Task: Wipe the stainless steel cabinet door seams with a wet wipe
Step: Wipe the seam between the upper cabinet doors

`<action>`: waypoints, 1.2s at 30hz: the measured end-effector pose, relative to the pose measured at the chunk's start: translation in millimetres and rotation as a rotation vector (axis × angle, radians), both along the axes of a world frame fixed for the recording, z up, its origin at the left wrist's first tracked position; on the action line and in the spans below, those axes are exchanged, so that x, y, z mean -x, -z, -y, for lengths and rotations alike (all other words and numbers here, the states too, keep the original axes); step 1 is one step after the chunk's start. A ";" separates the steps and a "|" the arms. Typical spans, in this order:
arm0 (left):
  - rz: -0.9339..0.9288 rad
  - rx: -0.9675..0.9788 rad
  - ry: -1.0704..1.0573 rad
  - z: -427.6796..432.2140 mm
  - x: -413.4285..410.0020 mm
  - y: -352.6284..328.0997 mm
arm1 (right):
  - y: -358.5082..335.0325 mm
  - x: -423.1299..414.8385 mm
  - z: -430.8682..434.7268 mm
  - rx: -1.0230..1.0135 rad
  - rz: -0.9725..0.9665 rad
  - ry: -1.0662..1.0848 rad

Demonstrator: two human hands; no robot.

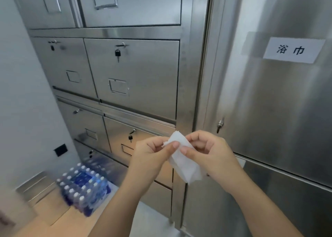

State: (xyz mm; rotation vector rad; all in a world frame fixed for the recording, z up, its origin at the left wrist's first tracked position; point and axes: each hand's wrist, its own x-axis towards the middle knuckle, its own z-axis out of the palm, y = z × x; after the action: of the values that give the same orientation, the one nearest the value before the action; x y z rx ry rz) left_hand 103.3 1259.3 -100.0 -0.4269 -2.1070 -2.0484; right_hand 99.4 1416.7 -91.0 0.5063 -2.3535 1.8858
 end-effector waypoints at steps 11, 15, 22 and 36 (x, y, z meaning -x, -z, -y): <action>0.006 0.035 -0.305 81.3 54.1 16.9 | 14.1 96.7 75.0 0.059 0.070 -0.157; 0.002 0.091 -0.387 107.5 88.1 9.6 | 12.5 141.1 98.4 0.109 0.096 -0.178; 0.002 0.113 -0.524 143.8 117.7 9.2 | 9.3 193.8 149.0 0.084 0.086 -0.294; -0.004 0.060 -0.552 263.8 162.1 23.6 | 18.1 247.1 274.7 0.069 0.090 -0.287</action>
State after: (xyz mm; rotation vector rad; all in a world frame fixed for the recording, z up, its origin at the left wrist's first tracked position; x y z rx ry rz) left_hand -58.8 995.4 -123.5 0.1369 -1.9947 -1.6632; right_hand -147.7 1141.9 -109.2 0.8074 -2.3671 2.1418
